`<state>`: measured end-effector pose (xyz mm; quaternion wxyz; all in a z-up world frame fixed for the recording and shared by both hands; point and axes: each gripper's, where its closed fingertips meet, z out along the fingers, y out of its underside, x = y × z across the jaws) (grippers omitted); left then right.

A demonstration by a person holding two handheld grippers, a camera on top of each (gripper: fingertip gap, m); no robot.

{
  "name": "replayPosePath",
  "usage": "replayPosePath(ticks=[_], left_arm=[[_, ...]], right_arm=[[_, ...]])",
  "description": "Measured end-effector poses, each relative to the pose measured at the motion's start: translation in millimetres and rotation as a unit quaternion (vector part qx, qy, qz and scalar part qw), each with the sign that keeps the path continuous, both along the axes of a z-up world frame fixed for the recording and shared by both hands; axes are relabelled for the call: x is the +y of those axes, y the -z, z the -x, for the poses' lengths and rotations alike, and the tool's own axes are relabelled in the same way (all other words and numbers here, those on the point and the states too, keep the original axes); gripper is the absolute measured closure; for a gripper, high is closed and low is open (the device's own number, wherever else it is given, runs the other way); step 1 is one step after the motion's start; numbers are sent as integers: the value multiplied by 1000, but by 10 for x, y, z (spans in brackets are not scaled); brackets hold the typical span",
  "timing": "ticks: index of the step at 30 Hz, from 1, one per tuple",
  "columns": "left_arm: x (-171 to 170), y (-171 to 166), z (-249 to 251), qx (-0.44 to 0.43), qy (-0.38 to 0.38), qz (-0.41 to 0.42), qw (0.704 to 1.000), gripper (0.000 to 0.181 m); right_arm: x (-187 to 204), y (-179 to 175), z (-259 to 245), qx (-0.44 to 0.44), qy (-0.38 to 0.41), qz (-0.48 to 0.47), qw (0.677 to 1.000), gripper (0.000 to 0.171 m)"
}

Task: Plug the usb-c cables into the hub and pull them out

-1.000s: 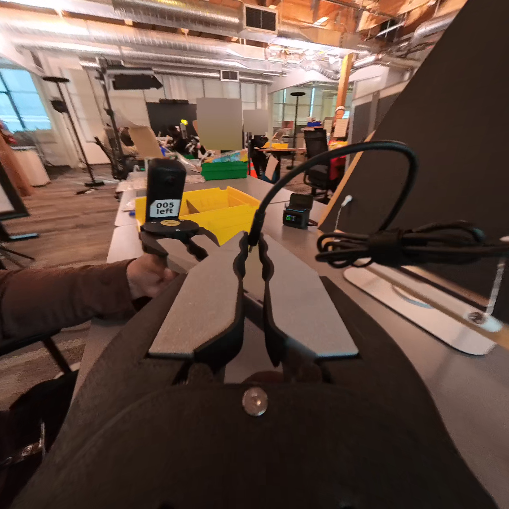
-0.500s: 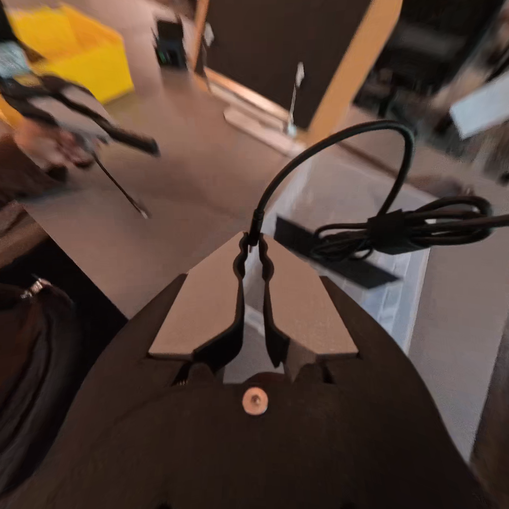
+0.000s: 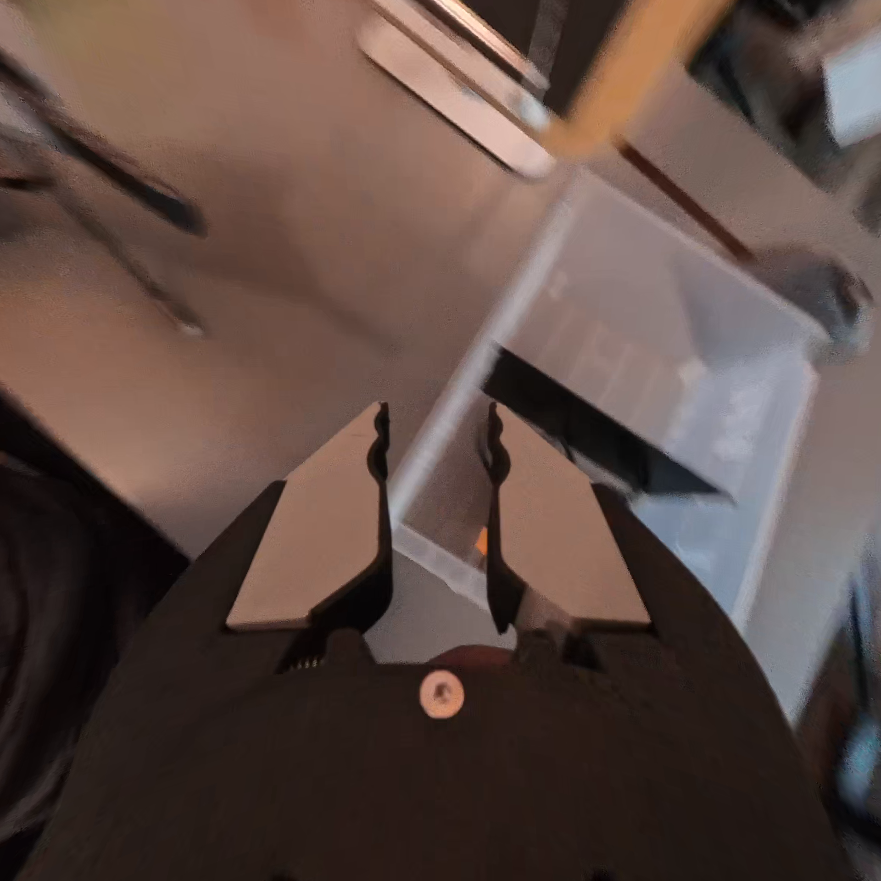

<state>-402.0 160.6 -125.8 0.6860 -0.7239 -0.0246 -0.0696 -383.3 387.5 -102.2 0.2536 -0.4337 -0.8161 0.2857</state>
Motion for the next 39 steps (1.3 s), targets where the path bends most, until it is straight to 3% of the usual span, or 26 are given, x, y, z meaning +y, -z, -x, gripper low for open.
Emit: replayPosePath(ticks=[4, 7, 10, 12, 15, 17, 19, 21, 23, 27, 32, 35, 39], left_arm=[[24, 7, -139, 15, 33, 3, 999, 174], [38, 40, -225, 32, 51, 10, 998, 174], [37, 23, -350, 51, 78, 2, 996, 174], [37, 31, -363, 61, 76, 6, 995, 174], [30, -3, -295, 46, 58, 3, 997, 172], [12, -133, -191, 17, 30, -34, 999, 163], [-75, -264, -36, -25, 2, -68, 997, 138], [-187, -368, 112, -69, -18, -100, 992, 128], [-261, -405, 195, -90, -28, -114, 989, 134], [-155, -279, 78, -63, -13, -70, 995, 135], [25, 82, 9, -30, -13, 29, 999, 144], [65, 257, 78, -55, -26, 70, 996, 146], [72, 278, 89, -90, -17, 66, 994, 147]], right_arm=[[-1138, -55, -261, 4, -216, 37, 976, 125], [-1670, 29, -272, -5, -284, 51, 957, 132], [-1904, 246, -157, -20, -311, 12, 950, 146], [-1999, 331, -155, -29, -335, -1, 942, 163], [-2007, 283, -126, -16, -342, -21, 939, 165], [-1920, 138, -56, 14, -322, -55, 945, 165], [-1766, -88, 28, 55, -296, -90, 949, 165], [-1528, -360, 133, 93, -256, -131, 953, 165], [-1205, -721, 299, 151, -190, -178, 954, 165], [-482, -1317, 576, 245, -79, -294, 921, 166], [161, -1066, 833, 177, -76, -352, 916, 166], [480, -517, 989, 96, -100, -372, 918, 165], [850, 224, 1191, -4, -122, -421, 899, 165]])
